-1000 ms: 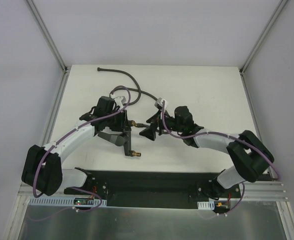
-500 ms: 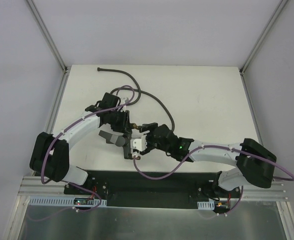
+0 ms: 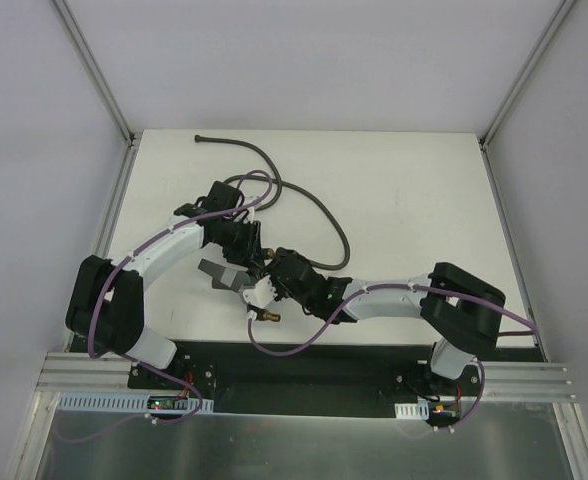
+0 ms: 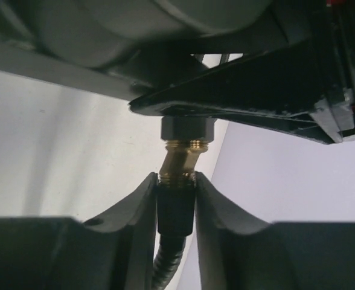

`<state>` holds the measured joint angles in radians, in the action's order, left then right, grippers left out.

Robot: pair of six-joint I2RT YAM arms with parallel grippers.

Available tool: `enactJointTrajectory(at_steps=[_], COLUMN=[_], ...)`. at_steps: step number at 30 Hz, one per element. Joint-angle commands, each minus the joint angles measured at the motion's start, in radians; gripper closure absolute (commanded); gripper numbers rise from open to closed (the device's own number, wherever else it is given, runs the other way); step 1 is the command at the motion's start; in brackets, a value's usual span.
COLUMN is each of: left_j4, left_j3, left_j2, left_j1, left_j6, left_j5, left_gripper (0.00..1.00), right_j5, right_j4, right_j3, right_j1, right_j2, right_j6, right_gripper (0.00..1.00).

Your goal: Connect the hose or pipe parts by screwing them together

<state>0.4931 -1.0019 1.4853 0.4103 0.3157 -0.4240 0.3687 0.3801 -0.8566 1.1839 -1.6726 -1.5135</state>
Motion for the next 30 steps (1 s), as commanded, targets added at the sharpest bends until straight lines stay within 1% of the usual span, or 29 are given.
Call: enactJointTrajectory(at_steps=[1, 2, 3, 4, 5, 6, 7, 8, 9, 10, 11, 12, 13, 15, 16, 17, 18, 20, 21, 23, 24, 25, 27, 28, 30], left_j4=[0.004, 0.002, -0.001, -0.007, -0.02, -0.049, -0.071, -0.091, -0.132, -0.151, -0.166, -0.185, -0.215, -0.252, -0.292, -0.312, -0.329, -0.373, -0.387, -0.418, -0.427, -0.435, -0.459, -0.461, -0.464], left_j3=[-0.076, -0.083, -0.083, -0.081, -0.07, -0.064, -0.057, -0.04, -0.031, -0.021, -0.003, 0.006, 0.016, 0.049, 0.061, 0.086, 0.097, 0.124, 0.132, 0.151, 0.155, 0.164, 0.177, 0.181, 0.187], left_j2=[-0.01, -0.008, -0.01, -0.014, -0.028, -0.039, -0.048, -0.066, -0.075, -0.083, -0.098, -0.106, -0.114, -0.14, -0.149, -0.172, -0.184, -0.216, -0.226, -0.244, -0.249, -0.253, -0.267, -0.27, -0.278], left_j1=[-0.008, -0.008, -0.008, -0.008, -0.008, -0.008, -0.008, -0.008, -0.008, -0.008, -0.007, -0.007, -0.007, -0.007, -0.007, -0.005, -0.005, -0.005, -0.005, -0.005, -0.005, -0.005, -0.005, -0.005, -0.005], left_j6=[0.017, 0.017, 0.019, 0.019, 0.023, 0.029, 0.037, 0.043, 0.048, 0.06, 0.063, 0.066, 0.068, 0.068, 0.068, 0.066, 0.069, 0.072, 0.077, 0.075, 0.08, 0.082, 0.085, 0.088, 0.088], left_j5=[-0.137, -0.139, -0.136, -0.136, -0.133, -0.134, -0.145, -0.157, -0.173, -0.176, -0.174, -0.173, -0.171, -0.168, -0.162, -0.16, -0.156, -0.139, -0.133, -0.118, -0.111, -0.107, -0.092, -0.081, -0.05], left_gripper=[1.0, 1.0, 1.0, 1.0, 1.0, 1.0, 1.0, 1.0, 1.0, 1.0, 1.0, 1.0, 1.0, 1.0, 1.0, 1.0, 1.0, 1.0, 1.0, 1.0, 1.0, 1.0, 1.0, 1.0, 1.0], right_j5=[0.052, 0.046, 0.033, -0.003, -0.025, -0.051, -0.123, -0.16, -0.195, -0.306, -0.389, -0.475, -0.591, -0.693, -0.77, -0.813, -0.911, -0.997, -1.084, -1.151, -1.233, -1.261, -1.316, -1.324, -1.323], right_j4=[0.045, 0.048, 0.042, 0.025, 0.002, -0.019, -0.055, -0.111, -0.133, -0.182, -0.202, -0.214, -0.216, -0.222, -0.222, -0.227, -0.225, -0.178, -0.153, -0.052, -0.005, 0.114, 0.26, 0.413, 0.512], right_j3=[-0.041, -0.044, -0.047, -0.05, -0.056, -0.062, -0.071, -0.094, -0.107, -0.117, -0.137, -0.145, -0.15, -0.171, -0.18, -0.188, -0.199, -0.197, -0.196, -0.197, -0.194, -0.177, -0.145, -0.116, -0.099], right_j1=[0.017, 0.016, 0.019, 0.019, 0.016, 0.004, -0.004, -0.013, -0.044, -0.064, -0.088, -0.143, -0.167, -0.229, -0.248, -0.265, -0.302, -0.332, -0.364, -0.397, -0.429, -0.443, -0.481, -0.49, -0.521], right_j2=[-0.042, -0.045, -0.041, -0.039, -0.021, -0.01, 0.0, 0.017, 0.027, 0.036, 0.053, 0.059, 0.063, 0.06, 0.057, 0.047, 0.04, 0.024, 0.016, -0.016, -0.028, -0.054, -0.079, -0.1, -0.124], right_j6=[-0.036, -0.01, 0.019, 0.05, 0.144, 0.191, 0.244, 0.347, 0.416, 0.477, 0.595, 0.649, 0.698, 0.839, 0.889, 0.927, 1.005, 1.09, 1.203, 1.339, 1.407, 1.572, 1.72, 1.869, 1.99], right_gripper=[0.77, 0.82, 0.95, 0.99, 0.99, 0.99, 0.99, 1.0, 0.99, 0.99, 0.99, 0.99, 0.99, 0.99, 0.99, 0.99, 0.99, 0.99, 0.99, 0.99, 0.99, 0.99, 0.99, 0.99, 0.99])
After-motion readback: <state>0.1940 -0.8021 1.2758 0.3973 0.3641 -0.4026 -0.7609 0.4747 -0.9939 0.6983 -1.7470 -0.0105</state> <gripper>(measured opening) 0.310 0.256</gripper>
